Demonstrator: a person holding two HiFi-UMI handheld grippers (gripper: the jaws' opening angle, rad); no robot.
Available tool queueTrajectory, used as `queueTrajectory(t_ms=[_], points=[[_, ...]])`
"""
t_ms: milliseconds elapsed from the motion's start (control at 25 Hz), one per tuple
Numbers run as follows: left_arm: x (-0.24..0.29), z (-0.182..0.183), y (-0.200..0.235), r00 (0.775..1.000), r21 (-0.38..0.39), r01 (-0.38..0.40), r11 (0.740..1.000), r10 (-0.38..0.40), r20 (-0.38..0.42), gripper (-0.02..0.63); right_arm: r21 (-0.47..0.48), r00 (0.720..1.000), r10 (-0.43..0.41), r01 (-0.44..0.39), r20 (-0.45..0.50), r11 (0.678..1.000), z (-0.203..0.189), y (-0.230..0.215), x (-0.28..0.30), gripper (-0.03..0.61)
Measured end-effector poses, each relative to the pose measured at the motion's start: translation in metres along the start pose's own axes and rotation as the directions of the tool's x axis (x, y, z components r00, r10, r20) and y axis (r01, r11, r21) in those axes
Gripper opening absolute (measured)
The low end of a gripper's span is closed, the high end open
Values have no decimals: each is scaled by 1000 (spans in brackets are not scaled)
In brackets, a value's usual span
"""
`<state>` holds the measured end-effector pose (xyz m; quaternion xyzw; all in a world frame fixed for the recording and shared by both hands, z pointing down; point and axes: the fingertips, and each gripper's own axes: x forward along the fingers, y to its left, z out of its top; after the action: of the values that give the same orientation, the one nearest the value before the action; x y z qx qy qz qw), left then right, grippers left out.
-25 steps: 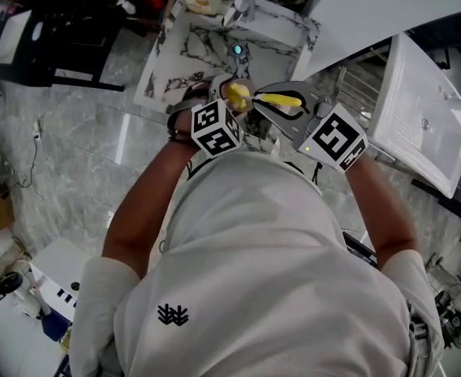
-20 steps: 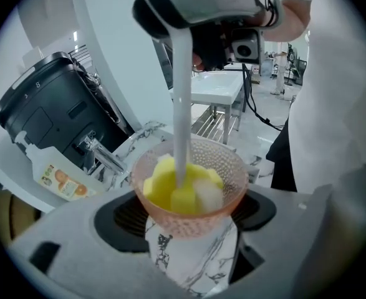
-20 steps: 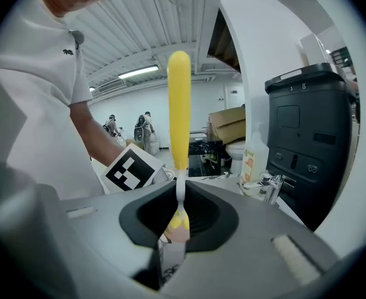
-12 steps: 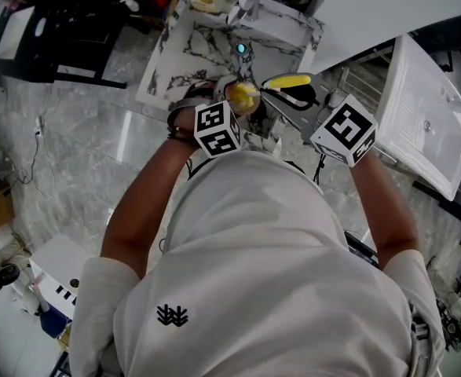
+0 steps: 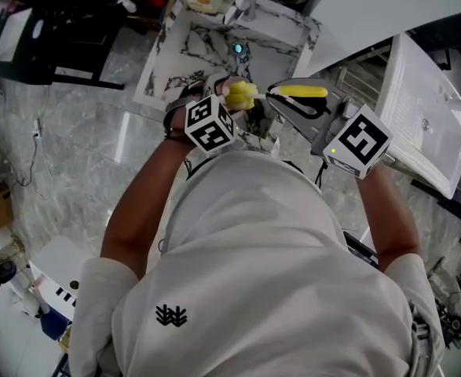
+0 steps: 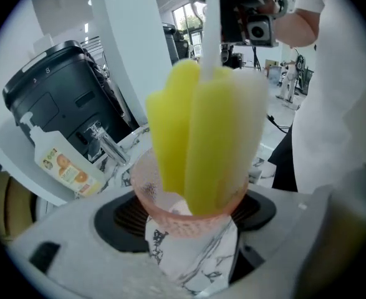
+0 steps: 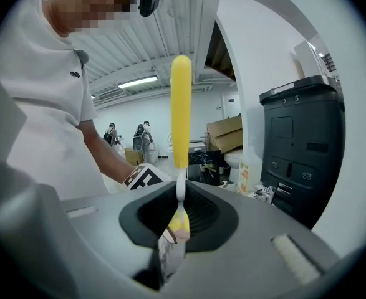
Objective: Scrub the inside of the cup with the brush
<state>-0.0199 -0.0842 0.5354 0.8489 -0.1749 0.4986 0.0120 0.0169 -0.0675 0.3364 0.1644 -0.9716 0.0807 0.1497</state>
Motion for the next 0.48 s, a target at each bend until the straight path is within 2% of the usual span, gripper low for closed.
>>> queueTrajectory(t_ms=[280, 400, 480], points=[[-3, 15, -5, 1000, 27, 5, 1000, -5, 15, 376, -58, 999, -15, 12, -47, 998, -23, 8, 33, 41], [-3, 15, -2, 1000, 43, -18, 999, 18, -4, 377, -32, 999, -34, 33, -32, 999, -24, 6, 40, 41], [-2, 11, 2, 999, 52, -42, 998, 43, -19, 376, 25, 999, -49, 49, -12, 999, -26, 2, 42, 41]])
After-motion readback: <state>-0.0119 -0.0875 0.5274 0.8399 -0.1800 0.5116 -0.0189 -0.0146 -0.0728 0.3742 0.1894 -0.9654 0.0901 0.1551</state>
